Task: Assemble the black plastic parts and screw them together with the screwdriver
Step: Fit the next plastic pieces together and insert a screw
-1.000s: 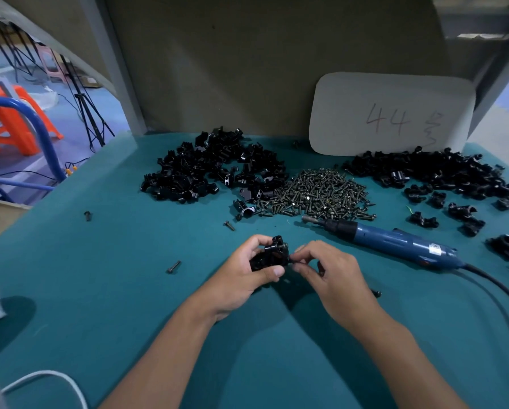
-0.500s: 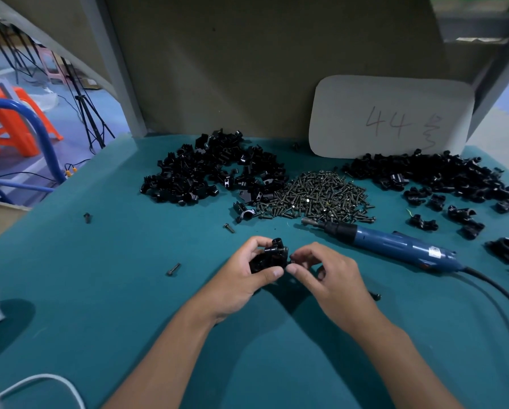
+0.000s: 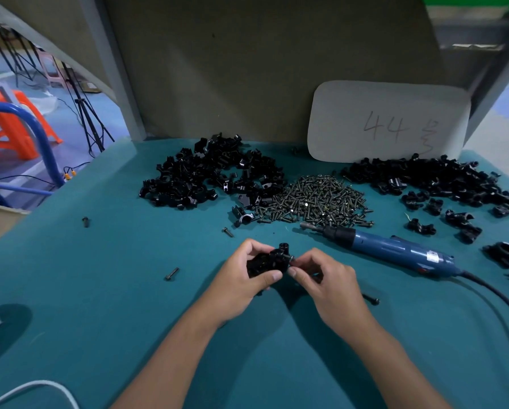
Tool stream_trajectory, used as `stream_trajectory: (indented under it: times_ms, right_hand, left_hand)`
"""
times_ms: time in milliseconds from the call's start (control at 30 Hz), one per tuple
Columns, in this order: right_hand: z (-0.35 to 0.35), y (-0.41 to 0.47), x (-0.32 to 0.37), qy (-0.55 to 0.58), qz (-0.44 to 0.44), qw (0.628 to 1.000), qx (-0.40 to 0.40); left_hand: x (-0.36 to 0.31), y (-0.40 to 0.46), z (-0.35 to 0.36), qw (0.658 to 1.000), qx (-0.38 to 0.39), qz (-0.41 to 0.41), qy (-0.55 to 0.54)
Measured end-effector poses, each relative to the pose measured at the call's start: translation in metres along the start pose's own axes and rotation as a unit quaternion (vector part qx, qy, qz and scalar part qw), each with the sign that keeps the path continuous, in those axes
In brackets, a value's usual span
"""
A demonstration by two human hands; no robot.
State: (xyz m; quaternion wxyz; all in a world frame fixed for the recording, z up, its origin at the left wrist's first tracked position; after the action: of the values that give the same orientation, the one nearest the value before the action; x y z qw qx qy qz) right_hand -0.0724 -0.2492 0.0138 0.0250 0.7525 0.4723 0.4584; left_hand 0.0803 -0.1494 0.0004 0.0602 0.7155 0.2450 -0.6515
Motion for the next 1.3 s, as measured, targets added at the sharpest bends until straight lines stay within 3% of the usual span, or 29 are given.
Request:
stream_trajectory:
  times_ms: [267,533,833,1033,1200,1300]
  right_hand:
    - [0.000,-0.001,0.003,0.005,-0.002,1.000,-0.010]
    - [-0.002,0.000,0.009,0.015,-0.029,0.999,-0.032]
    - [-0.008,0.003,0.021,-0.085,-0.179,0.980,-0.022]
    - [-0.002,0.001,0.010,0.009,-0.035,0.999,0.012]
    - [0.000,0.002,0.011,-0.038,-0.055,0.998,0.012]
    - [0.001,0.000,0.009,-0.001,-0.008,1.000,0.026]
  left_hand:
    - [-0.003,-0.004,0.002,0.999,0.004,-0.005,0.042]
    - [-0.006,-0.005,0.003,1.000,-0.002,0.014,0.014]
    - [-0.007,-0.006,0.006,0.994,0.041,-0.007,-0.104]
    - [-0.008,-0.006,0.005,0.994,0.027,-0.006,-0.102]
    - [-0.007,-0.005,0.005,0.997,0.026,0.003,-0.077]
    - [-0.008,-0.006,0.005,0.997,0.021,0.007,-0.073]
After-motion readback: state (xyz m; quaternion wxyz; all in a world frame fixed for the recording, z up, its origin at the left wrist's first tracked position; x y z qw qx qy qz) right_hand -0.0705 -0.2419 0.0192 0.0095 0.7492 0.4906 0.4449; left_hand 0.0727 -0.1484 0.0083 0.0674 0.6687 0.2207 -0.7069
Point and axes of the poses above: each hand's wrist, its own y-axis towards the middle knuckle, its own z-axis out of the palm, x = y × z, the point moved 5 cm from there along y, towards the middle knuckle, and after that the axes turned 14 degrees about -z, right-handed, at the moved point
